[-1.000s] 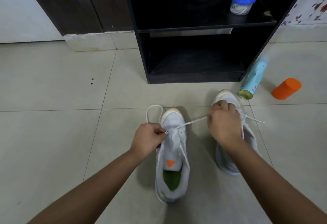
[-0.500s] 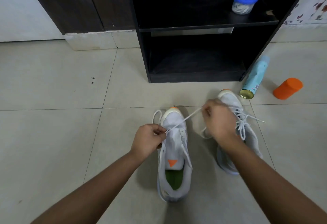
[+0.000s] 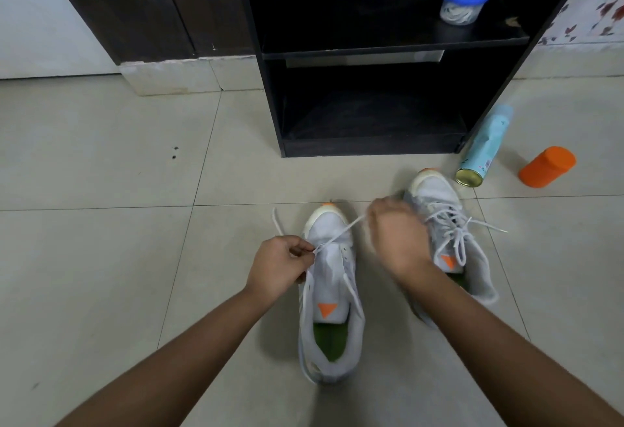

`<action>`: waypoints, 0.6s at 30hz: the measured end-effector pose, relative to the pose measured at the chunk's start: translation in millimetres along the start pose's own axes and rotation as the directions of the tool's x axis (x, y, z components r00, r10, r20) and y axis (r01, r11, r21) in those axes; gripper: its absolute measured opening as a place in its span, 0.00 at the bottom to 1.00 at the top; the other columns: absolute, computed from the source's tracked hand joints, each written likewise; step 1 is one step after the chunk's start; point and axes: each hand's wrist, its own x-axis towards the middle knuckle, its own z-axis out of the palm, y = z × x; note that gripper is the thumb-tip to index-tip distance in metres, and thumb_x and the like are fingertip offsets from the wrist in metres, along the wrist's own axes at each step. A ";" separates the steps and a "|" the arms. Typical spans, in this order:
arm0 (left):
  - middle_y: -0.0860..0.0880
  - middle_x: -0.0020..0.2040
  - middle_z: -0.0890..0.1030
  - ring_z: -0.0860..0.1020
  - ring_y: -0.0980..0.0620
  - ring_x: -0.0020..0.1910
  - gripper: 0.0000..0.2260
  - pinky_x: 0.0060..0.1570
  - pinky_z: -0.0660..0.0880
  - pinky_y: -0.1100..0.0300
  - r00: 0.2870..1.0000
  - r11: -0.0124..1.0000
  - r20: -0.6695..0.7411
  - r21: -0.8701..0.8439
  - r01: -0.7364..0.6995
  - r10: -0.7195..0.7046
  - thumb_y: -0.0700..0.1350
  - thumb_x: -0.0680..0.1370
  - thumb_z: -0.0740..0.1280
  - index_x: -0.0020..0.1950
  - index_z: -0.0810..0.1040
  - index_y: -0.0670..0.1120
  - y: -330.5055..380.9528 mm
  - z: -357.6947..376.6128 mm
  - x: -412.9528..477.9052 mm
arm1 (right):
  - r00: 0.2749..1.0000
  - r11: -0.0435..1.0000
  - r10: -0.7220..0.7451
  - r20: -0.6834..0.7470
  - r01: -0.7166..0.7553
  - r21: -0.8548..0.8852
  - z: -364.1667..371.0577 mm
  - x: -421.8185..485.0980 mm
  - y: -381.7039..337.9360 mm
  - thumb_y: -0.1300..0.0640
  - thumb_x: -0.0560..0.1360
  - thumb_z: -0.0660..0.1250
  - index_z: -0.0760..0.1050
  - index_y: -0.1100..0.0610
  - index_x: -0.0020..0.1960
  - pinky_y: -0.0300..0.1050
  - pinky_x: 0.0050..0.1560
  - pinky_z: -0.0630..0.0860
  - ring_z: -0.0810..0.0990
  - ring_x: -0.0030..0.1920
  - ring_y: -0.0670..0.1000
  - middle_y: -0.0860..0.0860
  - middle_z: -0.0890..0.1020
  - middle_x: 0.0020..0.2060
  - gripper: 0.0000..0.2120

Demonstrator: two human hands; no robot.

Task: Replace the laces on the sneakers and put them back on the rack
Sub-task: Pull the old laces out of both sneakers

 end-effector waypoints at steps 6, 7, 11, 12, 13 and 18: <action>0.50 0.39 0.82 0.81 0.51 0.29 0.04 0.32 0.80 0.58 1.000 1.000 -0.003 0.014 -0.008 0.008 0.40 0.74 0.71 0.47 0.84 0.45 -0.8 0.4 0.5 | 0.997 1.000 -0.028 -0.067 0.028 -0.014 0.2 -2.1 14.1 0.61 0.67 0.69 0.77 0.55 0.61 0.54 0.55 0.73 0.75 0.57 0.60 0.55 0.79 0.55 0.22; 0.51 0.39 0.83 0.81 0.52 0.29 0.04 0.32 0.80 0.57 1.000 1.000 -0.006 0.019 -0.017 0.017 0.40 0.74 0.71 0.47 0.84 0.45 -0.2 0.8 0.2 | 0.990 0.992 -0.126 -0.058 0.126 -0.004 6.1 -5.9 1.2 0.60 0.65 0.71 0.78 0.53 0.60 0.52 0.53 0.74 0.77 0.55 0.58 0.53 0.80 0.53 0.23; 0.52 0.39 0.83 0.80 0.55 0.28 0.05 0.30 0.79 0.62 0.998 0.997 -0.011 0.051 -0.060 0.061 0.40 0.74 0.70 0.48 0.84 0.45 1.6 0.7 -1.8 | 0.948 0.948 -0.313 0.060 0.316 -0.046 20.5 -16.2 -31.0 0.57 0.57 0.78 0.80 0.51 0.37 0.43 0.36 0.74 0.80 0.36 0.53 0.48 0.80 0.33 0.11; 0.52 0.40 0.82 0.79 0.56 0.27 0.05 0.30 0.78 0.63 0.998 0.997 -0.012 0.052 -0.063 0.063 0.40 0.74 0.70 0.48 0.84 0.45 1.1 0.3 -2.3 | 0.954 0.954 -0.290 0.076 0.294 -0.053 17.1 -15.2 -29.7 0.58 0.56 0.78 0.78 0.52 0.36 0.43 0.34 0.73 0.79 0.34 0.53 0.49 0.79 0.32 0.11; 0.52 0.40 0.82 0.79 0.57 0.27 0.05 0.30 0.77 0.64 0.998 0.996 -0.014 0.056 -0.067 0.068 0.40 0.74 0.70 0.48 0.84 0.45 0.3 0.0 -2.8 | 0.965 0.965 -0.255 0.056 0.258 -0.051 13.6 -12.7 -24.2 0.59 0.59 0.77 0.78 0.54 0.38 0.44 0.33 0.73 0.79 0.34 0.54 0.50 0.79 0.33 0.11; 0.51 0.39 0.82 0.78 0.58 0.25 0.04 0.29 0.74 0.67 0.995 0.989 -0.023 0.110 -0.095 0.098 0.40 0.73 0.70 0.46 0.83 0.46 -1.9 -0.6 -1.5 | 0.923 0.842 0.358 -0.139 -0.255 0.475 -24.9 10.4 23.6 0.62 0.80 0.56 0.71 0.59 0.54 0.44 0.41 0.67 0.76 0.41 0.56 0.54 0.78 0.44 0.06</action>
